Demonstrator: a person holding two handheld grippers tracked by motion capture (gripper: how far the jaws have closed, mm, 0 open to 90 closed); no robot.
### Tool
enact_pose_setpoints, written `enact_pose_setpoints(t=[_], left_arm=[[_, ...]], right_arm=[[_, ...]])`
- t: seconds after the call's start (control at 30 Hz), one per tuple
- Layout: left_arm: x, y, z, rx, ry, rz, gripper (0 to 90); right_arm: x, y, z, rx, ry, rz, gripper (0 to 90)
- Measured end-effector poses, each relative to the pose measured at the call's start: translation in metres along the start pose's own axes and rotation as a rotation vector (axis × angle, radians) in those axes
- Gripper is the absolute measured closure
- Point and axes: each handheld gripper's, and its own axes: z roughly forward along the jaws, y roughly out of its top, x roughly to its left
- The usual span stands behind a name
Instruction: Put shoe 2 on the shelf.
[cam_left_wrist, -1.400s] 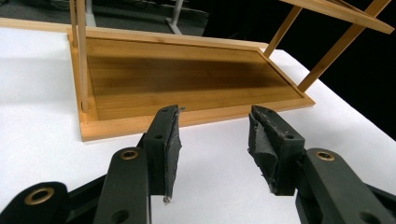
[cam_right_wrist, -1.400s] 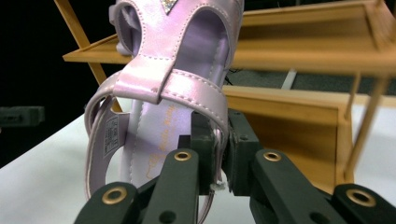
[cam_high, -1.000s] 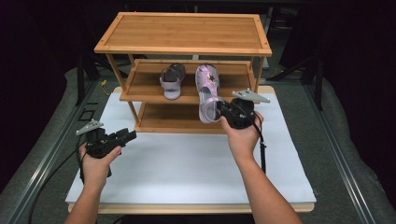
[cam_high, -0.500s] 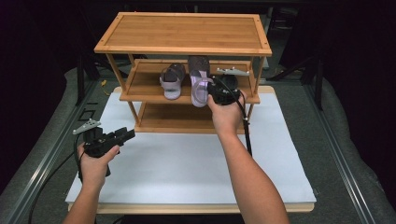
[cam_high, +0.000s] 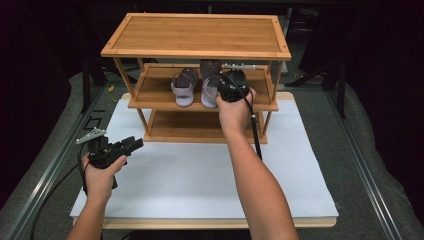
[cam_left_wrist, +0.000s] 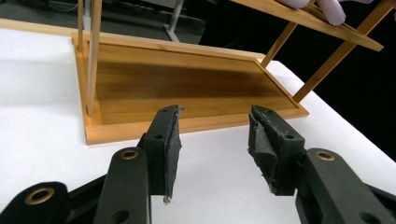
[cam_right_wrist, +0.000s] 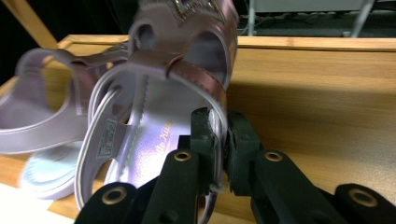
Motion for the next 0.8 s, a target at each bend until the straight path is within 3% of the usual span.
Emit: enact_pose_setpoints(t=[0.03,0.23,0.33,0.37,0.47,0.8], left_arm=[[0.0,0.0,0.0,0.0,0.001,-0.001,53.3],[0.001,-0.001,0.0,0.001,0.0,-0.007,53.3],[0.003,-0.002,0.001,0.004,0.003,-0.008,53.3],[0.003,-0.002,0.002,0.006,0.002,-0.009,53.2],[0.003,-0.002,0.002,0.008,0.002,-0.008,53.2],[0.003,-0.003,0.001,0.007,0.007,-0.007,53.1]], right_arm=[[0.001,0.0,0.003,0.005,-0.02,0.009,82.9],[-0.004,0.0,0.017,0.015,-0.032,0.015,82.7],[-0.006,0.001,0.02,0.02,0.007,0.03,82.6],[-0.004,0.002,0.021,0.008,-0.035,0.033,82.5],[-0.004,0.003,0.021,0.022,0.011,0.023,81.0],[-0.002,0.005,0.017,-0.03,0.055,0.037,70.8]])
